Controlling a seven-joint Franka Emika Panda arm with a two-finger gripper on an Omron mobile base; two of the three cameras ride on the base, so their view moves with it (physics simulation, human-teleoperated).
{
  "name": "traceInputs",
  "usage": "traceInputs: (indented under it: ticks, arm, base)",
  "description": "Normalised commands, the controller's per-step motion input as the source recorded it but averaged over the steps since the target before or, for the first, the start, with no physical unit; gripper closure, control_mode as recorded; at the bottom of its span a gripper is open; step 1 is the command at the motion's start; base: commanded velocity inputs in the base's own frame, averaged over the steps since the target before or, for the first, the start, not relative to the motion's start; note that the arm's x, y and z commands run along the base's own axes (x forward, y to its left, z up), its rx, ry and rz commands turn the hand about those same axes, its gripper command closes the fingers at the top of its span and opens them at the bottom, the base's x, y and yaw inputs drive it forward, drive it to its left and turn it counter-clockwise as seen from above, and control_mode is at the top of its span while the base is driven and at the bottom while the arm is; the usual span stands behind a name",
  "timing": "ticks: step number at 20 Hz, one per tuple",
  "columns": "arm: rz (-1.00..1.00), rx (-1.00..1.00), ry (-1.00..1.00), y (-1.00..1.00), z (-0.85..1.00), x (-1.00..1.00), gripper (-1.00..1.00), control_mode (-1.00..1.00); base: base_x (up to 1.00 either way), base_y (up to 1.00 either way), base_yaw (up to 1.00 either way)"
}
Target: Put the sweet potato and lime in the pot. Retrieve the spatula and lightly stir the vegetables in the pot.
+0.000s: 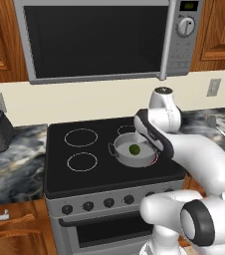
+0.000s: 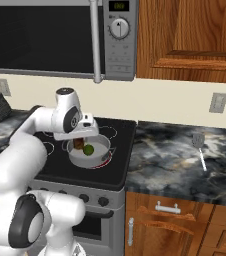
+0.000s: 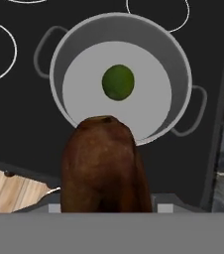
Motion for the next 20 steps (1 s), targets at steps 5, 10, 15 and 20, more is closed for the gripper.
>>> traceInputs:
  ticks: [5, 10, 15, 20]
  arm:
    - [0.00, 0.00, 0.09, 0.09, -0.39, 0.20, 1.00, -1.00]
    - [0.00, 0.00, 0.06, 0.00, -0.18, 0.15, 1.00, -1.00]
    - [0.00, 0.00, 0.03, 0.00, -0.29, 0.38, 1.00, -1.00]
    - [0.00, 0.00, 0.06, -0.01, -0.13, 0.29, 1.00, -1.00]
  base:
    - [0.00, 0.00, 0.00]
    - [0.00, 0.00, 0.00]
    - [0.00, 0.00, 0.00]
    - [0.00, 0.00, 0.00]
